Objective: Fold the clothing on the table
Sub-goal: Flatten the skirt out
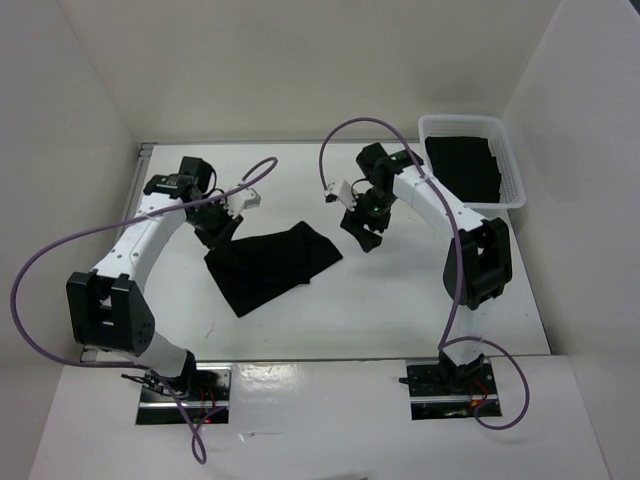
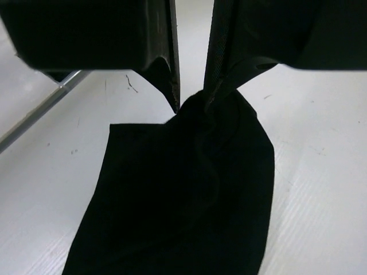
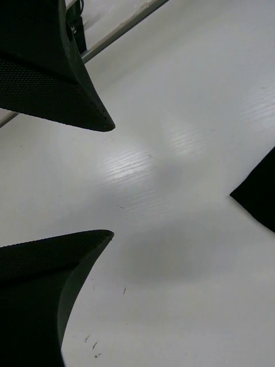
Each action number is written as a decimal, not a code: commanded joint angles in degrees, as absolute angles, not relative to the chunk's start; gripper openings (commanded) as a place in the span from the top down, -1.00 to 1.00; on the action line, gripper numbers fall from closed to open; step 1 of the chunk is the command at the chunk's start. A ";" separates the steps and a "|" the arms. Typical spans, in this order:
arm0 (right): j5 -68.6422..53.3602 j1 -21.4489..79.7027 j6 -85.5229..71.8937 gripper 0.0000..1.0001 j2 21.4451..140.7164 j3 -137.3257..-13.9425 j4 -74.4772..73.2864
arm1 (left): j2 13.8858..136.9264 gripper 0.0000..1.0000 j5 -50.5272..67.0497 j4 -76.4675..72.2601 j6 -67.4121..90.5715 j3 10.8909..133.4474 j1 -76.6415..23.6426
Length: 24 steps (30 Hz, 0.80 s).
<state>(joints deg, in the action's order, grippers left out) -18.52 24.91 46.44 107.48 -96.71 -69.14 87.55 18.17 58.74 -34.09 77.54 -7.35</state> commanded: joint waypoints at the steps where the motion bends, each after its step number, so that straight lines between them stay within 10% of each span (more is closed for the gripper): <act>1: -16.44 25.40 47.29 -0.49 103.80 -96.77 -71.19 | 83.15 0.41 18.37 61.35 -36.21 77.08 -7.21; 24: -21.79 34.53 34.54 -0.28 115.12 -103.27 -59.50 | 68.30 -0.23 8.61 52.91 -17.76 71.02 -1.68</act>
<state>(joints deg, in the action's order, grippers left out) -18.98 31.03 36.99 110.89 -102.15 -61.76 69.14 11.57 57.30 -24.64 72.38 -3.36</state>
